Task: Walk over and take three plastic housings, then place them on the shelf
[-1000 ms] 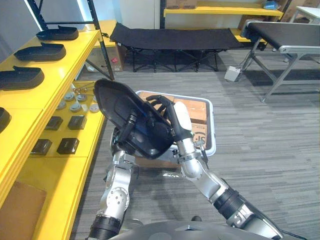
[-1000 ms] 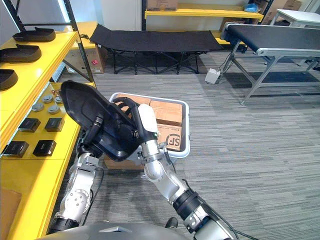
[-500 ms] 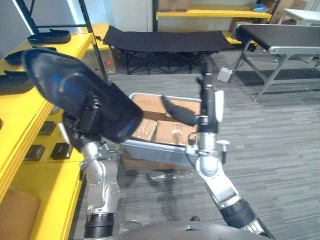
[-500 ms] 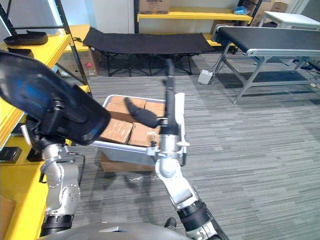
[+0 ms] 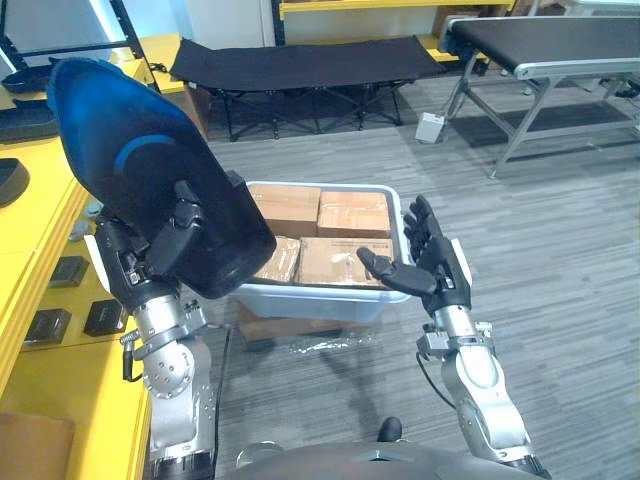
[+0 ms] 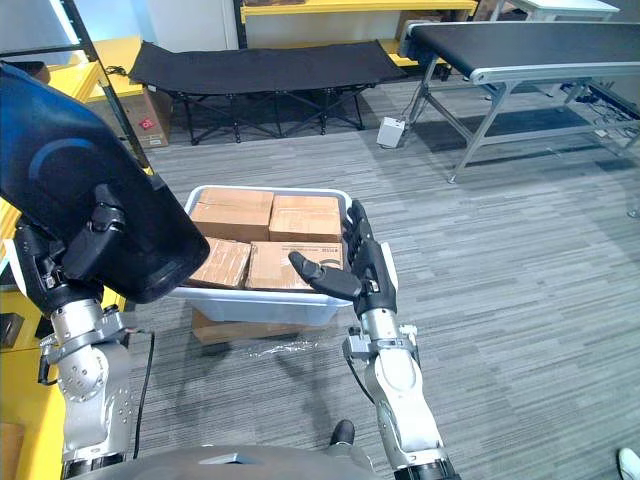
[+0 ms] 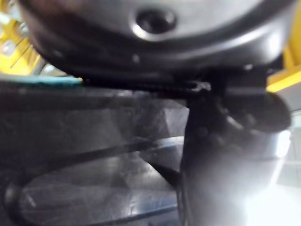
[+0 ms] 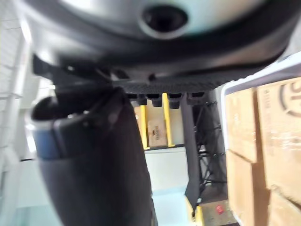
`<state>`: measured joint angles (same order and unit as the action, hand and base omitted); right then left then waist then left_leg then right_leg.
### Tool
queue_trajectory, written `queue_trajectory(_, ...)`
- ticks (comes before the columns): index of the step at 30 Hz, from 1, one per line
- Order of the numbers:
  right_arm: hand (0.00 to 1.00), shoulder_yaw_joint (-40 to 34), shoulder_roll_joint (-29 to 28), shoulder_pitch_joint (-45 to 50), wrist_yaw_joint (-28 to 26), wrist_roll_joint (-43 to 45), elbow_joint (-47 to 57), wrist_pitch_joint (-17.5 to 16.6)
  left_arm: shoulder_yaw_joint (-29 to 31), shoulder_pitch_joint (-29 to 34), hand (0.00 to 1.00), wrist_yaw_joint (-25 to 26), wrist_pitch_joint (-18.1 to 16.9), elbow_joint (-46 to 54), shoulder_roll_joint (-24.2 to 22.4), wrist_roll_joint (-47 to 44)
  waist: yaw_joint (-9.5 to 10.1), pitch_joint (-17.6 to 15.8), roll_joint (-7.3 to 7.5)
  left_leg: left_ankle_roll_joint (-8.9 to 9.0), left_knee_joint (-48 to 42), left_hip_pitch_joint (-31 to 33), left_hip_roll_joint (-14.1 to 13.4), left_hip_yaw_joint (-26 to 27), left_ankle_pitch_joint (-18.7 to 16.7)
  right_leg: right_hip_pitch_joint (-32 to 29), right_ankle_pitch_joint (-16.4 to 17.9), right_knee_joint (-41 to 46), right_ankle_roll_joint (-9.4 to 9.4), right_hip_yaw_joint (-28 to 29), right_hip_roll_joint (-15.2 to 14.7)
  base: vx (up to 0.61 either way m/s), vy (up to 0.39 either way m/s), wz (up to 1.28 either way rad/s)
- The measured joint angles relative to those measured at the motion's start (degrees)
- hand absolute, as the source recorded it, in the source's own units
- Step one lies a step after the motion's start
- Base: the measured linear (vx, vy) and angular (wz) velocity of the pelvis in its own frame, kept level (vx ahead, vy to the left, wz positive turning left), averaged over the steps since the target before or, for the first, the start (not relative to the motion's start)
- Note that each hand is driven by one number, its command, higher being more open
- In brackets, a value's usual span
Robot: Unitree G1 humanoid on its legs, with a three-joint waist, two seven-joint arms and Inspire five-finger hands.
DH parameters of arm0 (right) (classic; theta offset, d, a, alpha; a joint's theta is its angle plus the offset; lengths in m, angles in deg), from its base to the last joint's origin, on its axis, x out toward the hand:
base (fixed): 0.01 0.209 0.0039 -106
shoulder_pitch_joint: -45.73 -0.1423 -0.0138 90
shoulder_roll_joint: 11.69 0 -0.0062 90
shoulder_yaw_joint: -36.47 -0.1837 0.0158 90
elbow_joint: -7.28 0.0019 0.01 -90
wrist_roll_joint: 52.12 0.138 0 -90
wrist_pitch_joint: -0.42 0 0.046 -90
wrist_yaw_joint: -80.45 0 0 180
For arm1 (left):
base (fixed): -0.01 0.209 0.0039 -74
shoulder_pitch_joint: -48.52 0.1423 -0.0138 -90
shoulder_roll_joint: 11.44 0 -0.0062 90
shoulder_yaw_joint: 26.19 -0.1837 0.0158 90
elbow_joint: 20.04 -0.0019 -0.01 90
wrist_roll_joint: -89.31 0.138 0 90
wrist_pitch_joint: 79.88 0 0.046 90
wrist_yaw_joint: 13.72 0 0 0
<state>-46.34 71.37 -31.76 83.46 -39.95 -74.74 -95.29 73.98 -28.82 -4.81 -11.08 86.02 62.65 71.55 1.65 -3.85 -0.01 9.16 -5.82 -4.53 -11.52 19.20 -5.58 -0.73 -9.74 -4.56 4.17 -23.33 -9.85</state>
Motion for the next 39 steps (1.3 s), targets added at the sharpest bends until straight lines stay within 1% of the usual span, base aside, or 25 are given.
queue_trajectory(2,1.0,-1.7,0.0,-0.1,0.0,-0.2,-5.6,0.5,0.0,1.2,0.0,-3.0,0.0,0.1,0.0,-0.9,-0.11,-0.2,-0.29,0.0,0.0,0.1,0.0,0.1,0.0,-0.2,0.0,0.0,0.01,0.1,0.0,0.0,0.011,-0.03)
queue_trajectory(6,1.0,-2.0,0.1,-1.4,-1.1,-0.2,-12.9,1.5,1.5,1.8,0.0,-4.0,0.0,2.6,0.1,-0.8,0.27,-0.7,-1.13,-0.08,-0.1,0.2,0.0,-0.4,0.0,-0.2,0.0,0.0,0.01,-0.1,0.0,0.0,0.006,0.01)
queue_trajectory(8,1.0,-1.2,0.0,-2.3,-1.5,-0.7,-14.0,1.5,3.5,1.9,0.0,-3.5,0.1,5.1,0.2,0.2,1.29,-0.9,-1.64,-0.42,-0.4,1.2,0.0,-1.5,-0.2,-0.1,0.0,0.0,0.01,-1.1,-0.1,-0.02,0.024,0.26)
queue_trajectory(10,1.0,0.6,0.2,-3.5,-2.1,-1.1,-14.1,1.5,5.3,2.5,0.0,-3.1,0.1,7.2,0.5,0.5,2.15,-1.1,-1.95,-0.38,-1.2,2.5,-0.1,-4.0,-0.1,0.6,0.0,0.0,-0.01,-3.7,-0.2,-0.01,0.019,0.57)
queue_trajectory(12,1.0,3.3,0.2,-5.4,-2.6,-2.7,-14.1,1.4,7.9,4.1,0.0,-2.7,0.2,7.7,0.4,0.4,3.82,-1.1,-2.34,-0.48,-1.3,3.0,-0.1,-7.7,0.5,2.8,0.2,0.0,-0.16,-7.7,-0.3,-0.02,0.027,0.77)
queue_trajectory(13,1.0,4.1,0.1,-6.1,-2.7,-2.8,-14.2,1.4,8.5,4.7,0.0,-2.5,0.3,7.7,0.4,0.3,4.51,-1.2,-2.35,-0.53,-1.4,3.2,0.0,-8.6,0.6,3.4,0.3,0.0,-0.13,-8.5,-0.3,-0.02,0.038,0.81)
queue_trajectory(14,1.0,5.6,0.1,-7.8,-2.9,-2.8,-15.0,1.4,9.6,6.2,0.0,-1.9,0.4,7.7,0.4,0.1,5.7,-1.2,-2.25,-0.67,-2.3,3.8,0.2,-10.4,0.6,4.7,1.1,0.0,0.15,-10.3,-0.5,-0.02,0.034,0.86)
queue_trajectory(17,1.0,8.3,0.1,-12.5,-3.2,-2.8,-18.6,1.2,11.3,9.7,0.0,-1.2,1.6,7.6,-0.9,-1.6,7.85,-2.1,-2.77,-1.87,-6.0,6.0,0.6,-16.1,-0.1,8.5,2.6,0.0,0.86,-15.6,-0.5,-0.03,0.014,1.0)
queue_trajectory(18,1.0,8.6,0.3,-14.1,-2.9,-2.7,-19.7,1.2,11.4,11.0,0.0,-1.5,1.6,7.6,-1.6,-3.7,9.09,-3.0,-3.3,-2.04,-7.0,7.0,0.9,-18.3,0.0,10.2,3.4,0.0,1.2,-18.2,-0.4,-0.09,0.007,1.36)
queue_trajectory(19,1.0,8.6,0.2,-15.2,-2.6,-2.5,-20.0,1.2,11.6,12.1,0.0,-1.6,1.7,7.6,-2.2,-5.4,9.89,-3.7,-3.52,-2.74,-7.5,8.3,1.4,-20.0,0.4,11.4,4.2,0.0,1.24,-21.3,-0.4,-0.08,0.011,1.24)
queue_trajectory(20,1.0,8.6,0.2,-15.7,-2.5,-2.4,-20.2,1.2,11.8,12.6,0.0,-1.8,1.7,7.6,-2.5,-6.3,10.27,-4.0,-3.47,-3.69,-7.5,8.7,1.7,-20.3,0.8,11.9,4.5,0.0,1.52,-22.7,-0.6,-0.07,0.023,1.29)
queue_trajectory(21,1.0,8.5,0.2,-16.1,-2.1,-2.4,-20.2,1.0,12.0,13.3,0.0,-2.7,1.7,7.6,-2.8,-7.6,10.84,-4.4,-3.29,-5.76,-7.4,10.1,2.3,-20.3,1.5,12.8,4.8,0.0,1.85,-25.7,-1.1,-0.06,0.034,1.15)
queue_trajectory(22,1.0,8.5,0.2,-16.2,-1.9,-2.5,-20.2,1.0,12.1,13.7,0.0,-3.7,1.7,7.6,-3.0,-8.5,10.83,-4.7,-3.29,-6.38,-7.2,10.8,2.3,-19.9,2.1,13.5,4.9,0.0,2.02,-27.5,-1.3,-0.06,0.078,1.34)
queue_trajectory(24,1.0,8.6,0.2,-16.2,-1.4,-2.5,-20.2,0.9,11.8,14.9,0.0,-5.8,1.7,7.6,-3.8,-9.1,10.86,-4.7,-3.38,-5.77,-6.4,11.4,2.2,-18.4,3.7,14.3,5.0,0.5,2.75,-30.2,-2.3,-0.02,0.119,0.88)
queue_trajectory(26,1.0,8.6,-0.2,-16.1,-1.1,-2.6,-20.2,-0.5,10.4,16.1,0.0,-7.1,1.6,7.6,-4.2,-8.9,10.92,-4.9,-3.08,-4.34,-4.9,11.4,3.6,-17.9,5.0,14.1,5.3,2.5,3.71,-31.1,-4.4,0.02,0.164,0.4)
queue_trajectory(28,1.0,8.6,-0.7,-16.1,-1.0,-2.6,-20.2,-1.6,9.3,16.0,0.0,-8.2,1.6,7.6,-4.1,-8.9,10.75,-5.1,-2.56,-4.43,-4.8,11.7,4.9,-17.8,5.0,13.8,5.4,3.8,4.39,-30.9,-6.1,0.02,0.169,0.22)
queue_trajectory(29,1.0,8.6,-1.0,-15.8,-0.8,-2.6,-20.2,-2.8,7.8,15.6,0.0,-9.3,1.6,7.6,-3.6,-8.9,10.38,-5.2,-2.2,-4.75,-4.7,12.2,5.9,-18.4,5.1,13.0,6.1,4.9,5.24,-28.4,-6.7,0.01,0.173,0.36)
queue_trajectory(30,1.0,8.6,-1.1,-15.3,-0.6,-2.6,-20.1,-3.8,6.4,15.1,0.0,-10.3,1.7,7.6,-3.1,-8.9,9.88,-5.1,-1.9,-5.13,-4.0,12.4,6.8,-19.3,5.3,12.1,7.5,6.5,5.31,-25.0,-7.2,0.0,0.159,0.82)
queue_trajectory(31,1.0,8.5,-1.0,-14.6,-0.2,-2.7,-20.0,-5.0,4.7,13.7,0.0,-11.5,2.0,7.6,-1.8,-8.7,8.47,-5.1,-1.5,-5.74,-3.6,13.2,8.3,-21.9,6.0,10.9,10.4,8.7,4.78,-19.4,-7.0,-0.01,0.11,1.12)
queue_trajectory(32,1.0,7.9,-1.0,-13.5,-0.1,-2.6,-19.4,-5.5,3.3,11.9,0.0,-13.4,2.7,7.4,-0.5,-8.8,7.4,-5.1,-1.43,-6.06,-2.9,13.4,9.8,-24.3,7.0,10.0,12.9,10.9,4.22,-15.4,-7.0,0.01,0.089,1.27)
queue_trajectory(34,1.0,7.5,-1.0,-12.6,-0.1,-2.6,-19.0,-6.2,1.7,9.2,0.0,-15.5,2.8,6.7,1.3,-9.0,6.56,-5.1,-1.36,-5.49,-1.6,13.6,11.2,-27.3,8.9,9.4,15.7,13.6,2.98,-11.4,-7.2,0.04,0.014,1.0)
queue_trajectory(36,1.0,7.3,-0.9,-13.0,-0.5,-2.6,-19.0,-6.3,0.7,7.4,0.0,-16.0,2.8,6.7,1.8,-9.1,6.29,-5.5,-1.39,-4.93,-1.3,14.3,11.7,-29.0,10.1,8.6,17.3,15.9,3.41,-10.7,-7.5,0.02,-0.046,0.59)
queue_trajectory(37,1.0,7.2,-0.9,-13.4,-1.4,-2.5,-19.0,-6.4,0.4,7.2,0.0,-15.9,2.8,6.6,1.7,-9.2,6.61,-6.0,-1.58,-4.74,-1.4,14.3,11.5,-29.1,10.3,8.2,18.5,17.3,3.81,-10.6,-7.6,-0.05,-0.076,0.1)
queue_trajectory(38,1.0,7.2,-0.7,-13.6,-2.7,-2.5,-19.0,-7.3,-0.3,7.6,0.0,-15.5,2.7,6.2,1.7,-9.7,7.14,-6.5,-2.15,-4.48,-1.4,14.2,10.9,-29.1,10.5,7.3,19.4,18.8,3.51,-10.1,-7.4,-0.07,-0.083,0.0)
queue_trajectory(39,1.0,7.3,-0.7,-13.6,-3.1,-2.5,-18.9,-7.7,-0.6,7.6,0.0,-15.3,2.7,6.0,1.7,-9.7,7.36,-6.8,-2.3,-4.36,-1.4,14.2,10.7,-29.1,10.5,7.0,19.9,19.4,3.75,-9.8,-7.4,-0.1,-0.083,-0.05)
